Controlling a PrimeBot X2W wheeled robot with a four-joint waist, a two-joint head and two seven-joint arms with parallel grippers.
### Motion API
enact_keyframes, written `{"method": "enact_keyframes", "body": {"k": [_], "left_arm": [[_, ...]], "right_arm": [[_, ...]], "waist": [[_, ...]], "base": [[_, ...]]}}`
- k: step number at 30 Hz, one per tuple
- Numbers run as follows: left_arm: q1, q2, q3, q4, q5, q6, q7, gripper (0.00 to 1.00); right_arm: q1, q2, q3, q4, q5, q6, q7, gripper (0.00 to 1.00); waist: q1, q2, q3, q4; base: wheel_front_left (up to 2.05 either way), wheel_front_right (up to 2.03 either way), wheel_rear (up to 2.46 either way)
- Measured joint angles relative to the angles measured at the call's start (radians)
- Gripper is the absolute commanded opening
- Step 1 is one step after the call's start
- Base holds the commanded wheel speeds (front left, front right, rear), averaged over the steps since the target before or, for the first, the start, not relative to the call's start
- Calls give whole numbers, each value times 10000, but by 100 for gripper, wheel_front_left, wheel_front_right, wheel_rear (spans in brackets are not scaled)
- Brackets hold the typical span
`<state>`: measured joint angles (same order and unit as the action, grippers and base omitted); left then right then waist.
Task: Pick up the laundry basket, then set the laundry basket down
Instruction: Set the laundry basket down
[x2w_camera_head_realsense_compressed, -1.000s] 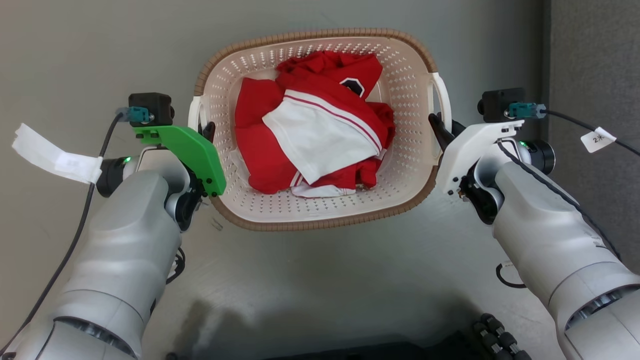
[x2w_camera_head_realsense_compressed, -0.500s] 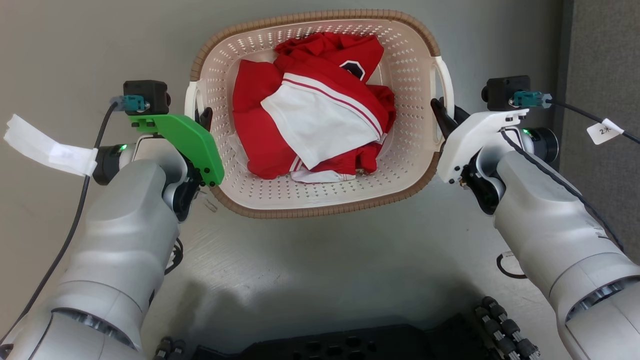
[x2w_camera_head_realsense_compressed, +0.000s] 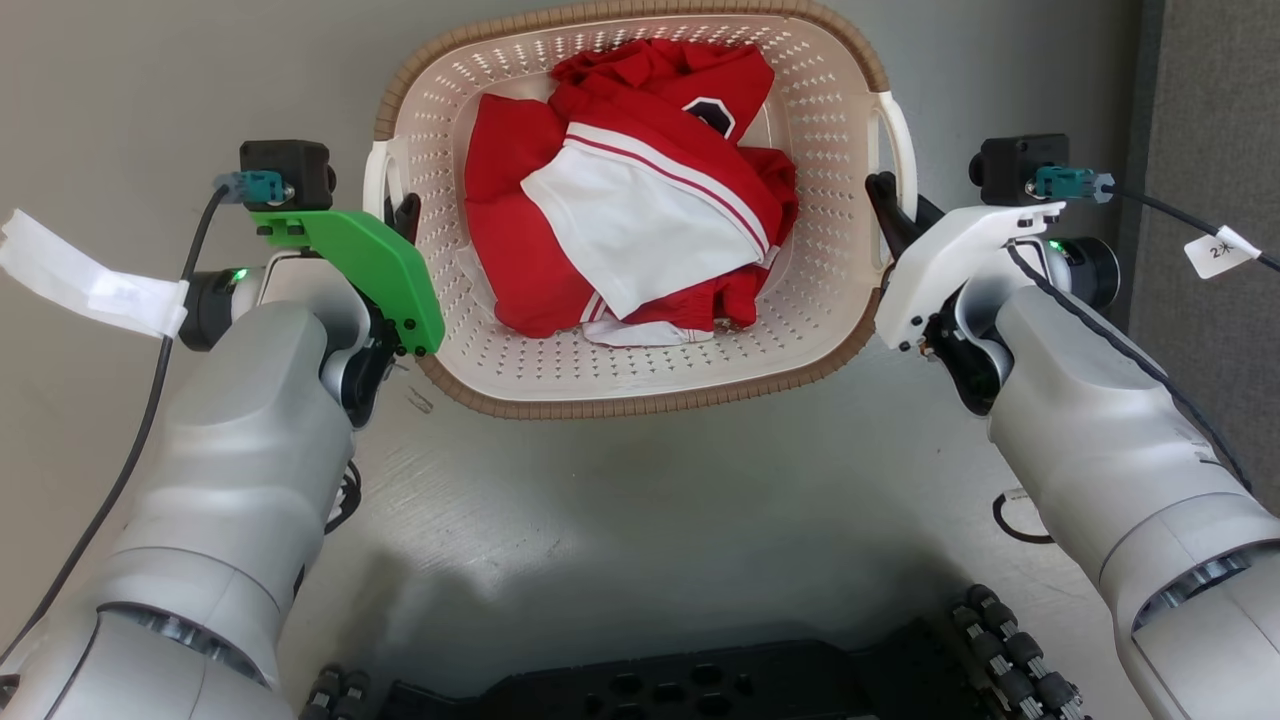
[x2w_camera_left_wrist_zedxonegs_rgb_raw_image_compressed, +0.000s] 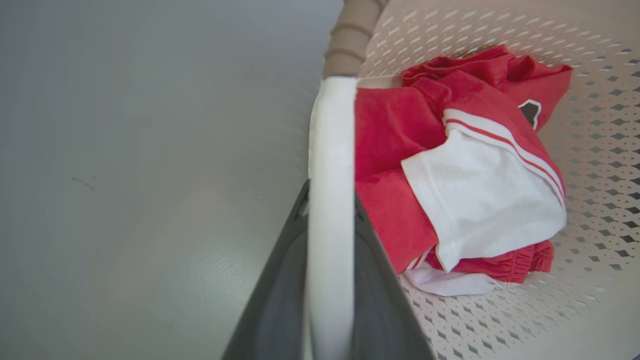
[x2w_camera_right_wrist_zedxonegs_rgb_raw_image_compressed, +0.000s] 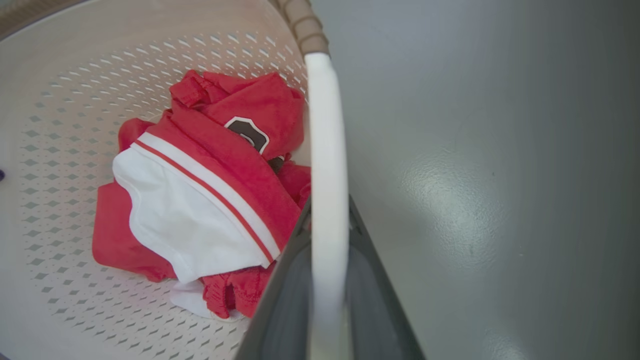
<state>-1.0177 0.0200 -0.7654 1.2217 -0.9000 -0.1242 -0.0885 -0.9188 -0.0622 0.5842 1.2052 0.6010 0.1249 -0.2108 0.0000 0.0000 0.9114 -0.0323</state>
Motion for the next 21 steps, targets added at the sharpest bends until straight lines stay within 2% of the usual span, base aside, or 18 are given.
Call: {"method": "enact_keyframes", "body": {"k": [12,13,14,15,16,21], "left_arm": [[-47,-6,-13,50,-19,-6,148,0],[-50,-8,-19,54,-19,-6,153,14],[-56,-10,-23,58,-19,-15,178,66],[-57,-8,-36,86,-19,-77,221,100],[-57,10,-50,142,-19,-77,251,100],[-59,130,-56,238,-21,-77,228,100]], "right_arm": [[-50,8,40,88,10,61,-8,0],[-56,10,71,92,4,61,-13,12],[-67,10,88,92,-10,59,-33,60],[-85,6,79,105,-8,58,-52,88],[-101,-25,65,117,-6,44,-84,100],[-123,-213,-35,113,50,-33,-180,100]], "waist": [[0,0,-12,2],[0,0,-15,1],[0,0,-18,0],[1,0,-21,-2],[1,0,-26,-4],[0,0,-67,-3]], "base": [[0,0,0],[0,0,0],[0,0,0],[0,0,0],[0,0,0],[0,0,0]]}}
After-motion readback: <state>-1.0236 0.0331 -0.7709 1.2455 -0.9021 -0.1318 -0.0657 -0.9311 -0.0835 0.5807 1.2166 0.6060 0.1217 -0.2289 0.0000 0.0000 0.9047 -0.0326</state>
